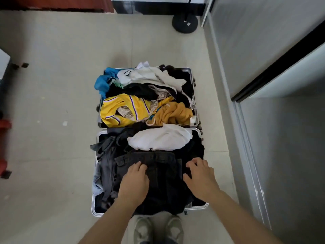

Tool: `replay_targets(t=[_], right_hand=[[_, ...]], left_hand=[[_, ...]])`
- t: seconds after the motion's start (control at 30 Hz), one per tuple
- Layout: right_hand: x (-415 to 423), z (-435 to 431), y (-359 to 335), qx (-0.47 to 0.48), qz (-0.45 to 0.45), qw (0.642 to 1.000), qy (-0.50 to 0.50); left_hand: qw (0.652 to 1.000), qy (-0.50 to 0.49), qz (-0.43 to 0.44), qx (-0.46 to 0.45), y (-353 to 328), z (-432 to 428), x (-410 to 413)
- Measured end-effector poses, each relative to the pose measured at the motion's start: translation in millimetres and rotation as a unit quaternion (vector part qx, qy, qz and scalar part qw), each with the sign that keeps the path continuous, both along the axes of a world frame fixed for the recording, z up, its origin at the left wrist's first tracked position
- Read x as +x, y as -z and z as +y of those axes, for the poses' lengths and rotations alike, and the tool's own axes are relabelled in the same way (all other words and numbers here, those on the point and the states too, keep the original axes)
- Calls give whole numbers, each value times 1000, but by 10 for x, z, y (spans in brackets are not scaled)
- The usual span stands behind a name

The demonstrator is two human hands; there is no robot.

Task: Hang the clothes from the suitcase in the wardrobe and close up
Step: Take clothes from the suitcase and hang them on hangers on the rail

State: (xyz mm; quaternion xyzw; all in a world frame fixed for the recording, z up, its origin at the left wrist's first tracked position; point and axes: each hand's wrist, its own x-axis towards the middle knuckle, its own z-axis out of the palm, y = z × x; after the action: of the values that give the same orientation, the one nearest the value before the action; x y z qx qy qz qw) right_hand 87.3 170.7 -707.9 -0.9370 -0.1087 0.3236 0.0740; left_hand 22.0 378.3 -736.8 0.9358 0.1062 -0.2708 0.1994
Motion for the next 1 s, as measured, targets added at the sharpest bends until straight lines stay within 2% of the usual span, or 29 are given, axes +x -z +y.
replay_targets(t=[0.13, 0.2, 0.27, 0.37, 0.43, 0.5, 0.57, 0.63, 0.73, 0.83, 1.0], right_hand=[[-106, 67, 949, 9, 56, 998, 11], [-143, 138, 1294, 73, 91, 988, 104], [-179, 244, 1541, 96, 79, 977, 173], [-296, 426, 1749, 50, -6, 990, 135], [-434, 503, 1740, 81, -16, 985, 152], [-531, 521, 1590, 148, 6, 958, 246], [-554, 488, 1352, 228, 67, 900, 365], [-562, 490, 961, 281, 142, 861, 400], [-590, 620, 357, 321, 196, 852, 365], [-666, 765, -158, 351, 214, 825, 387], [-639, 795, -554, 355, 141, 791, 478]], left_hand=[[998, 12, 51, 21, 772, -30, -23], [995, -5, 94, 24, 1061, -56, -29], [991, -19, 124, 39, 1287, -62, -31], [995, -14, 57, 82, 1463, -13, -72], [998, -53, -1, 26, 1466, 52, -141], [993, -95, -32, -62, 1355, 160, -237], [982, -139, -43, -123, 1138, 265, -341], [959, -224, -66, -158, 780, 354, -466], [918, -340, -83, -187, 217, 468, -576], [878, -403, -61, -251, -230, 540, -645], [839, -404, -86, -353, -869, 378, -644]])
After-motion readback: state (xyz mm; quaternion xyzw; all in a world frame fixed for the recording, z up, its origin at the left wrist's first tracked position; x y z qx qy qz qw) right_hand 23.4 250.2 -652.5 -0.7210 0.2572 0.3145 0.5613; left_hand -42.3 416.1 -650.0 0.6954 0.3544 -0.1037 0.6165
